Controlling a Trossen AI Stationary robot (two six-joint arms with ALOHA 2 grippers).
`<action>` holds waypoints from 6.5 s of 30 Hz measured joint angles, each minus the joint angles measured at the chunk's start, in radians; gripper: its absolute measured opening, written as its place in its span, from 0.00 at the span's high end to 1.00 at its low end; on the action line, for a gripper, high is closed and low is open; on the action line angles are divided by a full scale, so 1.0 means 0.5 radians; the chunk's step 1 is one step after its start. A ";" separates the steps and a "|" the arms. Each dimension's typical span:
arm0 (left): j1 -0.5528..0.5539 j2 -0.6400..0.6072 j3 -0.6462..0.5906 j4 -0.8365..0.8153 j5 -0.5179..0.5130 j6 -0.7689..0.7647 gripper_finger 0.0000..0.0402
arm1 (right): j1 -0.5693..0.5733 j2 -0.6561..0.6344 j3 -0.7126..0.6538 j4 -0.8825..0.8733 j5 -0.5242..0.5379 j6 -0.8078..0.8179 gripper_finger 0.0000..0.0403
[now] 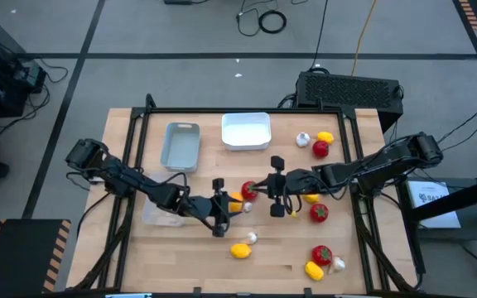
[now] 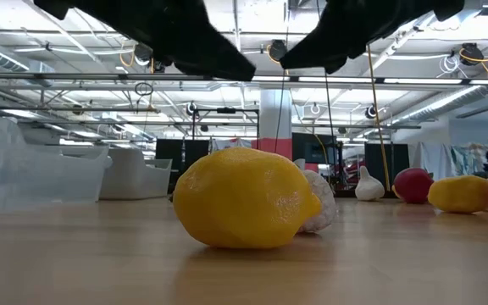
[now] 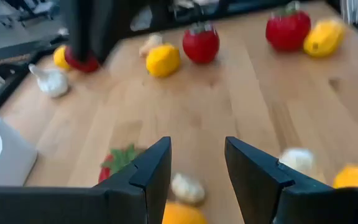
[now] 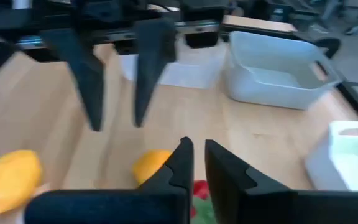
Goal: Sort produce into baskets
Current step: Put the red tomato into the white bin
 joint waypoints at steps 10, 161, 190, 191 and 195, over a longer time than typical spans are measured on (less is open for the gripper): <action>-0.004 -0.074 0.000 -0.657 -0.148 -0.018 0.54 | -0.036 0.002 0.000 0.130 0.000 0.081 0.65; 0.190 -2.285 -0.797 -1.010 -1.200 0.190 0.34 | -0.820 0.795 1.522 -2.891 -0.444 1.183 0.06; 0.190 -2.296 -0.797 -1.008 -1.113 0.099 0.34 | 0.144 0.781 0.961 -3.212 -0.852 2.244 0.06; 0.190 -2.296 -0.797 -1.007 -1.113 0.099 0.34 | 0.141 0.778 0.934 -3.190 -0.855 2.237 0.06; 0.189 -2.296 -0.797 -1.003 -1.112 0.098 0.34 | 0.103 0.777 0.815 -3.084 -0.909 2.143 0.06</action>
